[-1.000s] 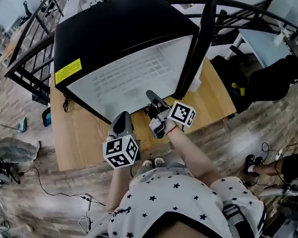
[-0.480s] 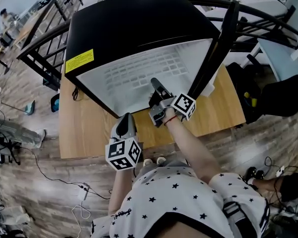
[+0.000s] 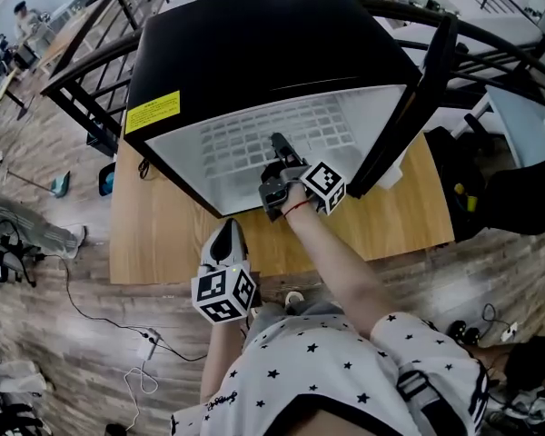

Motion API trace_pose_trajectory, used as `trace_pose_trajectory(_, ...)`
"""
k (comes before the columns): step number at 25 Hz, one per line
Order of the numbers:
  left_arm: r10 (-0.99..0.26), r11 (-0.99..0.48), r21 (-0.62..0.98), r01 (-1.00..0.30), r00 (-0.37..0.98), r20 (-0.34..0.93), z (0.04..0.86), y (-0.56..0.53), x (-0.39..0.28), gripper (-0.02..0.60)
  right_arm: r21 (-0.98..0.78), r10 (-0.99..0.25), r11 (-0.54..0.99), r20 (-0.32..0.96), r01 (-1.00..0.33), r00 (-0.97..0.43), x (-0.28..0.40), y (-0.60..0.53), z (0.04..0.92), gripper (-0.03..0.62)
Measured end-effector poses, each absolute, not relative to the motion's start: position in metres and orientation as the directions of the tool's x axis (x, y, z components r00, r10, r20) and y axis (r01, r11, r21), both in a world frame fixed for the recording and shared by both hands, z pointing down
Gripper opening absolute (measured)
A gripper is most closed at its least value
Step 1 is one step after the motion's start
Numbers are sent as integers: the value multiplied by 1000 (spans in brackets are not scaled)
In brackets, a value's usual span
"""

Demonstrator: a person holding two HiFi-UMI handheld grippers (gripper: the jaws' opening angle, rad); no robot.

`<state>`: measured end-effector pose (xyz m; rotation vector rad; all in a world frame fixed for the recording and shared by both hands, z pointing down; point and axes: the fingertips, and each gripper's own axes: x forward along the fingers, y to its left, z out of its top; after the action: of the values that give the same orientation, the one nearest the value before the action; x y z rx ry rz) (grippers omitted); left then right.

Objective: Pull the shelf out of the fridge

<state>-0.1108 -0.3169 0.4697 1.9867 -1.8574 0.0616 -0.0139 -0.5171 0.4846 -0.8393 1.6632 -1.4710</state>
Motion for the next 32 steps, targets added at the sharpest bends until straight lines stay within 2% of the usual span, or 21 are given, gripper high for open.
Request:
trace_pose_trajectory(7,-947,-7,262,-965,91,309,468,-318,-116,8,-994,-876,110,-98,3,-472,-19,-531,482,49)
trace_pose_trajectory(32,-946,52,267,-962,38,320,471,-271,-123,8,-998,-892,57,-55,8,-448,-15,-528,484,40)
